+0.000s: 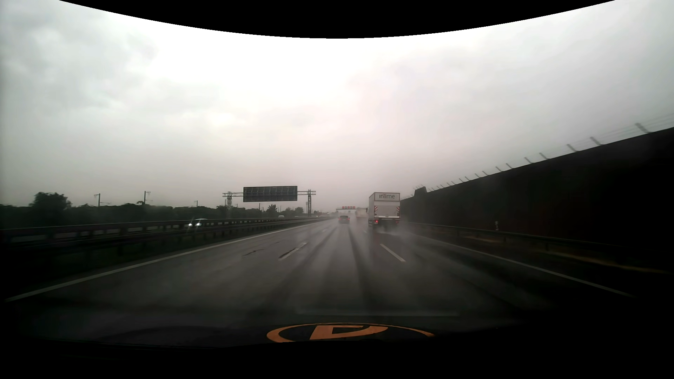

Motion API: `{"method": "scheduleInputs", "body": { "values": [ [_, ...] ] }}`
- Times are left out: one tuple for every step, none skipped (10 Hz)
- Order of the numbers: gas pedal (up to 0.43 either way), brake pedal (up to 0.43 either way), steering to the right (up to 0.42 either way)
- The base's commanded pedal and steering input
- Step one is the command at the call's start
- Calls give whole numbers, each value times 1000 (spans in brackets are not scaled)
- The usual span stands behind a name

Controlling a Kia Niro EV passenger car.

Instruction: Follow the waypoints while adhering to traffic rules and regulations

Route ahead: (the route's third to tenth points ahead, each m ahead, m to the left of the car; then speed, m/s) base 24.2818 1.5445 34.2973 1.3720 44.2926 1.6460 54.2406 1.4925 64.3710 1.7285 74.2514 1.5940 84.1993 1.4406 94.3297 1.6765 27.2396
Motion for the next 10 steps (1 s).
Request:
{"method": "scheduleInputs", "body": {
  "values": [
    [260,0,0],
    [260,0,0],
    [260,0,0],
    [260,0,-1],
    [260,0,-1],
    [260,0,-2],
    [260,0,-3],
    [260,0,-4],
    [260,0,-5],
    [248,0,-5]
  ]
}}
